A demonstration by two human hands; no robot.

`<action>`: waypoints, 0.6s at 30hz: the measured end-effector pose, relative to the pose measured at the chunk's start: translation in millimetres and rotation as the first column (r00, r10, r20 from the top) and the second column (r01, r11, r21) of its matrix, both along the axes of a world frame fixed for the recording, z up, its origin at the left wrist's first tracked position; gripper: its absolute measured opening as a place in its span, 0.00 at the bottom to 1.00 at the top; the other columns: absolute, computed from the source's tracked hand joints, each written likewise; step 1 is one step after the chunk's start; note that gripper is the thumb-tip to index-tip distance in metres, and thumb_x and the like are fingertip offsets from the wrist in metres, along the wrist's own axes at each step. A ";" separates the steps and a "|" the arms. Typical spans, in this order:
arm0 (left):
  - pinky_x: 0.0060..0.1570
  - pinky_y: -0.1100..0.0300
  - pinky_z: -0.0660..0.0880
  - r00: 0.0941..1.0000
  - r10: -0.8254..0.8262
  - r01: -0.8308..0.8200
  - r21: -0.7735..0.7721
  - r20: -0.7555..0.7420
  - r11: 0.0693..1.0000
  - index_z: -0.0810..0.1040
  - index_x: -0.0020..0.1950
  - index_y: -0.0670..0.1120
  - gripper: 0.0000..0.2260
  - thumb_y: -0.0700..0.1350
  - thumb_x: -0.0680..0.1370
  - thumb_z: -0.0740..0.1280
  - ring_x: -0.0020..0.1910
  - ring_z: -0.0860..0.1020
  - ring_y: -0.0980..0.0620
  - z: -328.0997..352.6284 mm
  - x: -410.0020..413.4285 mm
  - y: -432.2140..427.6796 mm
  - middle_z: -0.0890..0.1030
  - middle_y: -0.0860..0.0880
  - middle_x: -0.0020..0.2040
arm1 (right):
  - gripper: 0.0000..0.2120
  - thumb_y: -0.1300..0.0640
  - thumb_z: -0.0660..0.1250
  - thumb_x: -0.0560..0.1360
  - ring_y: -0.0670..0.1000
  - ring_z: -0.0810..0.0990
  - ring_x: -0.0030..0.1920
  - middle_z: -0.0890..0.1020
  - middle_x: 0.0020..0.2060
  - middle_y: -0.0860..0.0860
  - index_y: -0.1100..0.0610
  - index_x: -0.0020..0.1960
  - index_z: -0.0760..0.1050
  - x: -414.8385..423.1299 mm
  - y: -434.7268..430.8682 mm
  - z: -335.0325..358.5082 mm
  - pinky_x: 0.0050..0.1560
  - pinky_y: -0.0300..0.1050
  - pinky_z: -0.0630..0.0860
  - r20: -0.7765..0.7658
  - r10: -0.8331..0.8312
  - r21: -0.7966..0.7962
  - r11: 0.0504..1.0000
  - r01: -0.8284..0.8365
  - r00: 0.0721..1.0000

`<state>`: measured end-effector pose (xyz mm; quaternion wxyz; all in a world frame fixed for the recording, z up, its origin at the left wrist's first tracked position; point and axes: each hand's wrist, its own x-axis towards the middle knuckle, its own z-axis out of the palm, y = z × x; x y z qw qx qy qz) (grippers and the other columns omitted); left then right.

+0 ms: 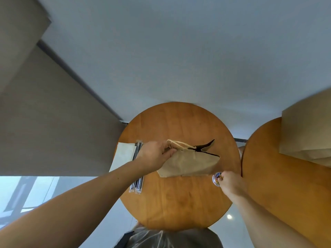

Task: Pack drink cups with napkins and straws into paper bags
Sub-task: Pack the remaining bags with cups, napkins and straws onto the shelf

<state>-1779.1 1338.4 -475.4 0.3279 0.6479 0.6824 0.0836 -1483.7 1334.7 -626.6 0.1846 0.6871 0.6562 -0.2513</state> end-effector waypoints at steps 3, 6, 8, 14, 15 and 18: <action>0.34 0.57 0.74 1.000 0.016 -0.016 0.007 -0.002 1.000 0.83 0.54 0.54 0.08 0.52 0.81 0.65 0.35 0.79 0.52 -4.1 -1.7 -0.2 0.83 0.51 0.36 | 0.09 0.50 0.61 0.80 0.50 0.81 0.45 0.83 0.47 0.49 0.52 0.54 0.78 2.1 -0.2 -10.4 0.36 0.40 0.71 0.055 0.032 0.017 0.999 -0.033 0.998; 0.34 0.57 0.74 1.000 0.026 -0.026 -0.010 -0.001 1.000 0.82 0.54 0.55 0.08 0.52 0.81 0.64 0.35 0.79 0.52 -7.5 -2.1 -1.3 0.82 0.50 0.36 | 0.09 0.51 0.62 0.80 0.49 0.81 0.44 0.83 0.45 0.48 0.51 0.53 0.79 3.7 -0.5 -18.7 0.34 0.40 0.69 0.076 0.042 0.023 0.999 -0.044 0.996; 0.35 0.57 0.75 0.999 0.040 -0.040 -0.023 0.011 0.999 0.82 0.54 0.55 0.08 0.53 0.81 0.64 0.35 0.79 0.52 -9.0 -1.6 -3.0 0.82 0.51 0.36 | 0.08 0.50 0.63 0.79 0.48 0.81 0.44 0.83 0.45 0.47 0.50 0.54 0.78 3.8 -1.2 -19.4 0.31 0.39 0.66 0.085 0.052 0.039 0.998 -0.056 0.995; 0.33 0.59 0.74 0.999 0.041 -0.040 -0.023 0.016 0.999 0.79 0.48 0.60 0.05 0.53 0.81 0.64 0.34 0.78 0.55 -8.4 0.1 -5.0 0.81 0.53 0.34 | 0.07 0.51 0.64 0.79 0.47 0.76 0.37 0.84 0.45 0.48 0.49 0.53 0.80 10.2 -5.9 -11.3 0.26 0.37 0.63 -0.043 0.006 0.163 0.987 0.001 0.999; 0.33 0.58 0.74 0.999 0.037 -0.037 -0.022 0.019 0.999 0.77 0.46 0.63 0.06 0.53 0.81 0.64 0.33 0.78 0.54 -7.3 0.6 -4.4 0.81 0.52 0.34 | 0.06 0.53 0.65 0.79 0.47 0.75 0.36 0.84 0.44 0.49 0.51 0.52 0.81 10.6 -6.6 -8.2 0.27 0.38 0.66 -0.113 -0.018 0.186 0.982 0.039 0.993; 0.38 0.54 0.78 0.999 0.040 -0.039 -0.020 0.031 0.999 0.72 0.44 0.65 0.09 0.52 0.81 0.64 0.36 0.80 0.53 -4.7 1.8 -3.4 0.82 0.52 0.36 | 0.05 0.59 0.70 0.76 0.43 0.76 0.34 0.83 0.38 0.44 0.50 0.44 0.80 8.7 -8.8 11.1 0.31 0.32 0.71 -0.410 -0.063 0.189 0.970 0.153 0.910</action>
